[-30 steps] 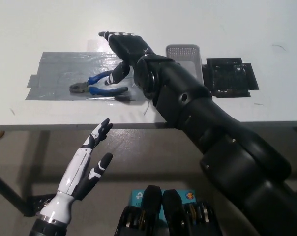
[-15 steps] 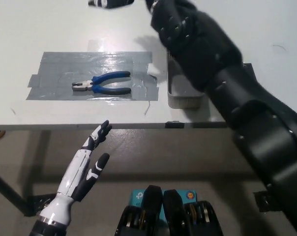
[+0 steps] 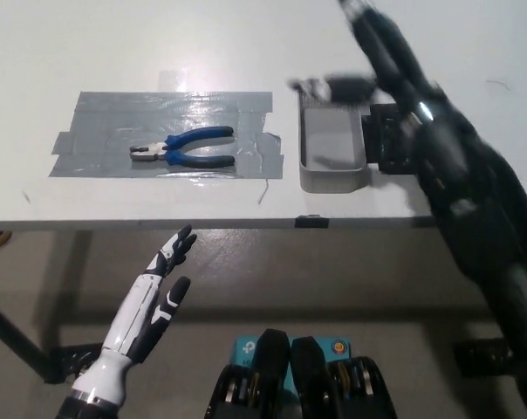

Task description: The robot picks the blue plier placed on top of the container and places it on the grey area of the table

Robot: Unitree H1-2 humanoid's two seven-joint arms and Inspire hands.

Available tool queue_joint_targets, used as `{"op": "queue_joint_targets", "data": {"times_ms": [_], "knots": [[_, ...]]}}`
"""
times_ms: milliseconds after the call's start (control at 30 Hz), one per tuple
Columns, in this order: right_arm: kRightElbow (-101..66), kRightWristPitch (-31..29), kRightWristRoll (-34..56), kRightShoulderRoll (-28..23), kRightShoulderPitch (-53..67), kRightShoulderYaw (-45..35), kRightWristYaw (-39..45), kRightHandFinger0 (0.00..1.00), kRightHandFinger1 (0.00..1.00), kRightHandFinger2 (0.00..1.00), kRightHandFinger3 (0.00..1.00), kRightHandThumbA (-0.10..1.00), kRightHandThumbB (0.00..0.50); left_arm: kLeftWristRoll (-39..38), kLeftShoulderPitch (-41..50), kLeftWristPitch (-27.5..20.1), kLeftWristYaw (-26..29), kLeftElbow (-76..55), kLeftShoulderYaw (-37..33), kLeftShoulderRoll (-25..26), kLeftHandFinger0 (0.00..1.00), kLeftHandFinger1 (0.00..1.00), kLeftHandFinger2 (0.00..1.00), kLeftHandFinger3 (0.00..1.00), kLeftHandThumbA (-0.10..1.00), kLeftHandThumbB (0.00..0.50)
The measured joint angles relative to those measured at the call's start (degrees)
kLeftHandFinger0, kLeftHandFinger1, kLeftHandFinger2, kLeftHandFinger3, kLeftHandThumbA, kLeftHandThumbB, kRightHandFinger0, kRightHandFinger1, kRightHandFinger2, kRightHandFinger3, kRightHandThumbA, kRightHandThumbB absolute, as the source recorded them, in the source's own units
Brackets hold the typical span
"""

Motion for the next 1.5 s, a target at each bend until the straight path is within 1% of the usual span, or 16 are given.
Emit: {"op": "queue_joint_targets", "data": {"times_ms": [67, 100, 167, 300, 400, 467, 567, 633, 700, 767, 833, 900, 1000, 1067, 1233, 1500], "knots": [[-3.85, 0.23, 0.49, -1.65, 5.5, -1.05, 0.17, 1.0, 1.0, 1.0, 1.0, 1.0, 0.374, 0.0, 0.02, 0.03, 0.0, 0.43, 0.04, 0.0, 1.0, 1.0, 1.0, 1.0, 1.0, 0.103], [-5.02, 0.32, 0.67, -2.12, 7.24, -1.33, 0.21, 1.0, 1.0, 1.0, 1.0, 1.0, 0.356, 0.0, 0.03, 0.04, 0.0, 0.55, 0.07, 0.0, 1.0, 1.0, 1.0, 1.0, 1.0, 0.088], [-9.38, 0.65, 1.26, -3.58, 13.41, -2.47, 0.34, 1.0, 1.0, 1.0, 1.0, 1.0, 0.353, -0.01, 0.04, 0.06, 0.0, 0.82, 0.13, 0.0, 1.0, 1.0, 1.0, 1.0, 1.0, 0.085], [-16.72, 1.25, 2.32, -5.06, 22.52, -4.6, 0.38, 1.0, 1.0, 1.0, 1.0, 1.0, 0.312, -0.03, 0.05, 0.07, 0.0, 1.21, 0.23, 0.0, 1.0, 1.0, 1.0, 1.0, 1.0, 0.098], [-22.02, 1.31, 3.23, -5.2, 27.4, -5.79, 0.37, 1.0, 1.0, 1.0, 1.0, 1.0, 0.318, -0.08, 0.06, 0.07, 0.01, 1.55, 0.33, 0.0, 1.0, 1.0, 1.0, 1.0, 1.0, 0.074], [-26.29, 1.29, 4.03, -4.97, 30.45, -6.38, 0.33, 1.0, 1.0, 1.0, 1.0, 1.0, 0.317, -0.1, 0.07, 0.07, 0.01, 1.84, 0.42, -0.01, 1.0, 1.0, 1.0, 1.0, 1.0, 0.086], [-32.23, 1.07, 5.06, -3.5, 34.48, -6.91, 0.06, 1.0, 1.0, 1.0, 1.0, 1.0, 0.322, -0.16, 0.08, 0.06, 0.03, 2.15, 0.63, -0.02, 1.0, 1.0, 1.0, 1.0, 1.0, 0.103], [-37.26, -0.75, 6.87, -0.19, 38.72, -7.05, -0.84, 1.0, 1.0, 1.0, 1.0, 1.0, 0.251, -0.37, 0.16, 0.02, 0.08, 2.21, 1.13, -0.16, 1.0, 1.0, 1.0, 1.0, 1.0, 0.114], [-38.22, -2.62, 8.09, 2.74, 41.56, -6.87, -1.25, 1.0, 1.0, 1.0, 1.0, 1.0, 0.246, -0.45, 0.29, 0.02, 0.1, 2.21, 1.47, -0.23, 1.0, 1.0, 1.0, 1.0, 1.0, 0.098], [-36.63, -4.7, 9.14, 5.75, 44.27, -6.76, -1.73, 1.0, 1.0, 1.0, 1.0, 1.0, 0.272, -0.5, 0.63, 0.01, 0.12, 2.21, 1.73, -0.29, 1.0, 1.0, 1.0, 1.0, 1.0, 0.089], [-32.4, -6.78, 10.77, 8.11, 45.89, -6.95, -2.05, 1.0, 1.0, 1.0, 1.0, 1.0, 0.278, -0.56, 1.21, -0.05, 0.19, 2.17, 2.1, -0.34, 1.0, 1.0, 1.0, 1.0, 1.0, 0.102], [-28.72, -8.11, 12.55, 9.49, 46.53, -7.4, -2.12, 1.0, 1.0, 1.0, 1.0, 1.0, 0.237, -0.68, 1.82, -0.12, 0.28, 1.89, 2.76, -0.52, 1.0, 1.0, 1.0, 1.0, 1.0, 0.098], [-24.88, -10.15, 14.77, 10.2, 46.81, -7.84, -2.12, 1.0, 1.0, 1.0, 1.0, 1.0, 0.23, -1.16, 3.23, -0.29, 0.4, 0.96, 3.98, -1.16, 1.0, 1.0, 1.0, 1.0, 1.0, 0.079], [-24.47, -10.73, 15.72, 10.09, 46.71, -7.99, -2.09, 1.0, 1.0, 1.0, 1.0, 0.97, 0.204, -1.47, 3.65, -0.39, 0.66, 0.58, 4.34, -1.51, 1.0, 1.0, 1.0, 1.0, 1.0, 0.089], [-24.45, -12.26, 16.99, 10.08, 46.67, -7.99, -2.02, 1.0, 1.0, 1.0, 1.0, 0.91, 0.213, -2.02, 3.92, -0.41, 0.91, 0.25, 5.23, -1.88, 1.0, 1.0, 1.0, 1.0, 1.0, 0.094], [-24.25, -12.77, 17.13, 10.02, 46.68, -7.89, -1.96, 1.0, 1.0, 1.0, 1.0, 0.89, 0.231, -2.63, 3.95, -0.59, 0.91, 0.23, 5.9, -1.91, 1.0, 1.0, 1.0, 1.0, 1.0, 0.086]]}}
